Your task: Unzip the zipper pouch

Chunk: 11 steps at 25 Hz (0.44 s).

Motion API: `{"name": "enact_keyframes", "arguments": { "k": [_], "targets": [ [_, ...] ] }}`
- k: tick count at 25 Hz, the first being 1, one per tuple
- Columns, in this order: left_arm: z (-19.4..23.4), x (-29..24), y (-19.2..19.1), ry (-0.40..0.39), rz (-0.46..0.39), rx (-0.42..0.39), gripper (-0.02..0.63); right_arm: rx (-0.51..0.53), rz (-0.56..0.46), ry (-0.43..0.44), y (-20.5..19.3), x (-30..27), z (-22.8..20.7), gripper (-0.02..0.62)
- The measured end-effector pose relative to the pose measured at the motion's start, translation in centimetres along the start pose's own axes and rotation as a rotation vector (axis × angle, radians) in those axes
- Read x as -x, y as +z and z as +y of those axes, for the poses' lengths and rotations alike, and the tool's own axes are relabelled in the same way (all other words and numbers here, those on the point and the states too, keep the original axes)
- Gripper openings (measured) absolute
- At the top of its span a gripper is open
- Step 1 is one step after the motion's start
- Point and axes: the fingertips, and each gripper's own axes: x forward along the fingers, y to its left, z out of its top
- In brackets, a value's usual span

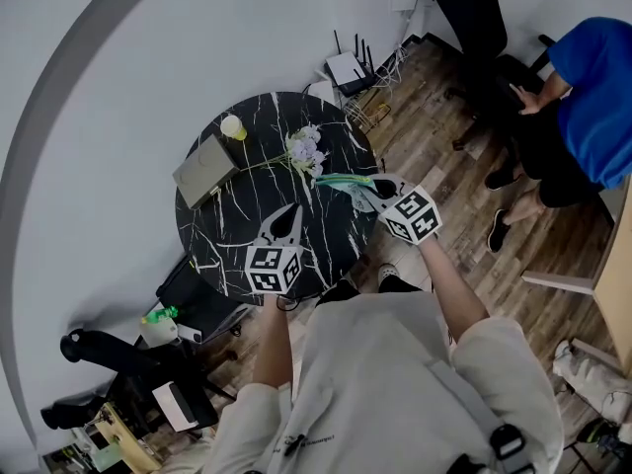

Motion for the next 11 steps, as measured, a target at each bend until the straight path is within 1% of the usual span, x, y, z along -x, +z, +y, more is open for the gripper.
{"name": "enact_keyframes", "arguments": {
  "k": [11],
  "targets": [
    [0.02,-0.31,0.16,-0.016,-0.002,0.001,0.021,0.009,0.008,0.024,0.41,-0.30,0.48,0.009]
  ]
}}
